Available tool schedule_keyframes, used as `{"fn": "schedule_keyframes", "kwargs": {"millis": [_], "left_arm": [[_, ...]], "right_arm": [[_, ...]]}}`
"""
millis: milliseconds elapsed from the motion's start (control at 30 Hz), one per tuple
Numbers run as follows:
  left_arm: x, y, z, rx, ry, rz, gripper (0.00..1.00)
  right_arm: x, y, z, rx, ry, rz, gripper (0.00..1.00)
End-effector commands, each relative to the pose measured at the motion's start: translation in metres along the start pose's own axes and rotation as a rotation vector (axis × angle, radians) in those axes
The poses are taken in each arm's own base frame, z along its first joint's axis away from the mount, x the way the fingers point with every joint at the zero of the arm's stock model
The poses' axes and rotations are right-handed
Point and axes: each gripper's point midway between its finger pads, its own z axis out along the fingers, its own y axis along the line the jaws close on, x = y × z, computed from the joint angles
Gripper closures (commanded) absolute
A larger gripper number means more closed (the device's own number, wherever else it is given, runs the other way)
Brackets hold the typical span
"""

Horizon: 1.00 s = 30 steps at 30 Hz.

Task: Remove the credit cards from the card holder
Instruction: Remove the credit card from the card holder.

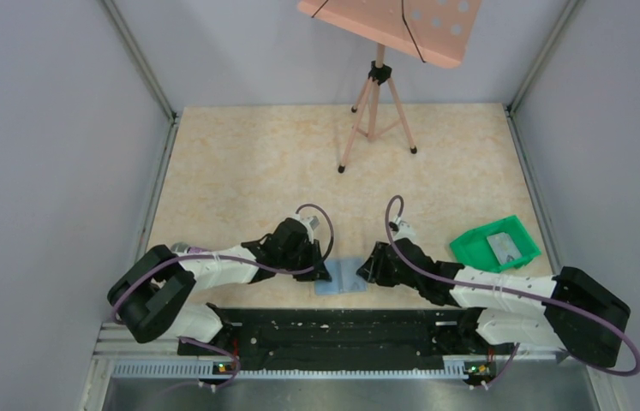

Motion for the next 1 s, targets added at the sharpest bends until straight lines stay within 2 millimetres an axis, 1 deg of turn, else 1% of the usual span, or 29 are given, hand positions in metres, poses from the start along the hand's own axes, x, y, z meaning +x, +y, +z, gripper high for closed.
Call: {"fn": "schedule_keyframes", "kwargs": {"millis": [0,133,300,533,767,967], "left_arm": [[-0.002,-0.004,0.003,0.032,-0.013,0.0,0.83],[-0.001,-0.002,0.003,0.029,-0.014,-0.001,0.83],[0.002,0.005,0.005,0.003,-0.01,-0.003,0.83],[0.003,0.004,0.006,0.005,-0.006,0.0,0.83],[0.005,0.004,0.007,0.01,0.007,0.001,0.84],[0.005,0.003,0.006,0.012,0.008,0.005,0.84]], "right_arm": [[-0.003,0.007,0.006,-0.033,-0.005,-0.012,0.62],[-0.002,0.005,0.008,-0.023,-0.005,-0.015,0.61],[-0.003,0.005,0.01,-0.017,-0.002,-0.024,0.6],[0.001,0.006,0.013,-0.024,0.012,-0.018,0.6],[0.002,0.021,0.016,-0.086,0.031,-0.005,0.6],[-0.002,0.036,0.012,-0.141,0.025,0.006,0.6]]}}
